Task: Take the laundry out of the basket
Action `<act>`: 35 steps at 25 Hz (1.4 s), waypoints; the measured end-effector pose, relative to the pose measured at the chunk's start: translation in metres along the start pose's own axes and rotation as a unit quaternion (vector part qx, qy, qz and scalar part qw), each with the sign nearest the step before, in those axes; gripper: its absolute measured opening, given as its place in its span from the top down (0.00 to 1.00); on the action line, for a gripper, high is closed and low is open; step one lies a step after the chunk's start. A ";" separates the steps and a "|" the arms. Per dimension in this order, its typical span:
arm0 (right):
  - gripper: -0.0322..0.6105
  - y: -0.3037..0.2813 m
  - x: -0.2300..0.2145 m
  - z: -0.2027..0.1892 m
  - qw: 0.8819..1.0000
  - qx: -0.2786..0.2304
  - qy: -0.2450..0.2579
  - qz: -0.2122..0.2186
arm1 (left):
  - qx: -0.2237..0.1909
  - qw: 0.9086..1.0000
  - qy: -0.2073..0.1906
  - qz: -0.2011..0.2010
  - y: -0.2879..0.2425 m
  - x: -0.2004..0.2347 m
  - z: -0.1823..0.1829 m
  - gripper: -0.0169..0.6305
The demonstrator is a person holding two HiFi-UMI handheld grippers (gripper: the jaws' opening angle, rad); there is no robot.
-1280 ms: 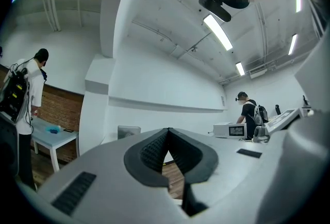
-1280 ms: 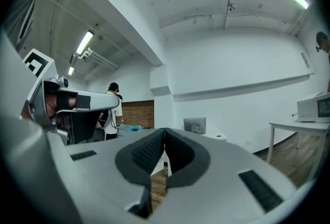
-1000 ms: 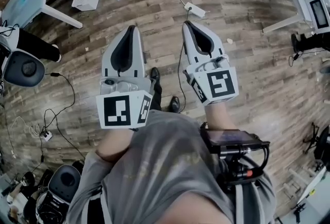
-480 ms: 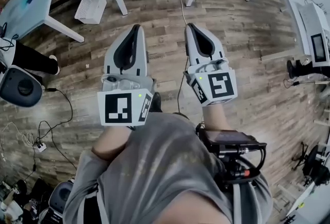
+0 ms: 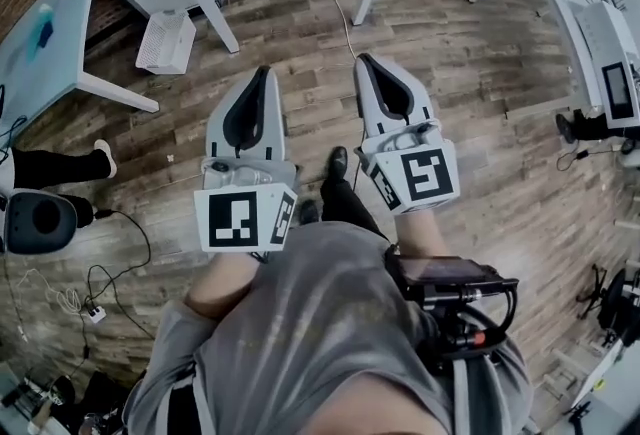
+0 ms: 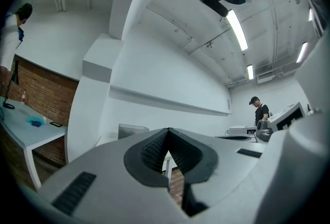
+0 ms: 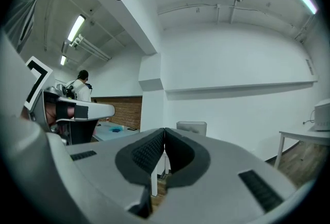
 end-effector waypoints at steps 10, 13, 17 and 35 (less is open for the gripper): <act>0.94 -0.065 -0.088 -0.006 1.000 -0.007 0.003 0.004 | 0.009 1.000 -0.015 0.007 -0.110 -0.006 -0.012 0.96; 0.94 -0.087 -0.122 -0.006 1.000 -0.011 -0.001 0.009 | 0.011 1.000 -0.020 0.007 -0.150 -0.016 -0.011 0.96; 0.94 -0.117 -0.161 -0.007 1.000 -0.016 -0.006 0.021 | 0.011 1.000 -0.026 0.011 -0.198 -0.023 -0.013 0.96; 0.94 -0.227 -0.241 -0.008 0.999 -0.022 0.009 0.045 | -0.020 0.999 -0.019 0.047 -0.317 0.023 -0.011 0.96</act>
Point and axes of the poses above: the fingertips, and each gripper's own axes: y backward along the fingers, x to its left, z out of its top, the point moved 3 cm from there along y, backward along the fingers, and after that the axes turned 15 degrees about z, right-handed, at the moved point
